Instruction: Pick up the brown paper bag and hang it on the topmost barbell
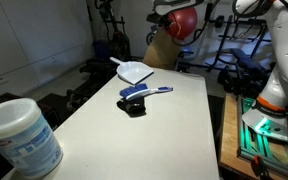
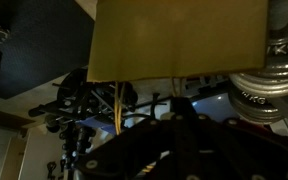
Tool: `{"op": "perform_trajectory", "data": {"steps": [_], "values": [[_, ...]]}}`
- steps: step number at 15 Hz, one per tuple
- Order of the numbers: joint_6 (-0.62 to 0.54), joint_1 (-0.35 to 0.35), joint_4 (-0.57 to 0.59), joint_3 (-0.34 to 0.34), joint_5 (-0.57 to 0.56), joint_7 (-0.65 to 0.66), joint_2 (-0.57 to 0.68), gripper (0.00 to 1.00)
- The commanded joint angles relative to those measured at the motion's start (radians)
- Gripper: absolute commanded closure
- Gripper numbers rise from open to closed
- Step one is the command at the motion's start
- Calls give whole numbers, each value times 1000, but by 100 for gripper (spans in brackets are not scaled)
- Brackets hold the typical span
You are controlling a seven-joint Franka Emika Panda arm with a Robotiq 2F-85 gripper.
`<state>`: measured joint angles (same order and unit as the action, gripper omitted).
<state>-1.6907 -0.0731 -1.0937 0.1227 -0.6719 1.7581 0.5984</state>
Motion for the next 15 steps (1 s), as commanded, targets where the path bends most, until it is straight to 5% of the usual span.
{"op": "perform_trajectory", "data": {"steps": [1, 15], "values": [[0, 1, 19, 4, 5, -1, 16, 97], [-82, -33, 157, -32, 119, -13, 134, 98]]}}
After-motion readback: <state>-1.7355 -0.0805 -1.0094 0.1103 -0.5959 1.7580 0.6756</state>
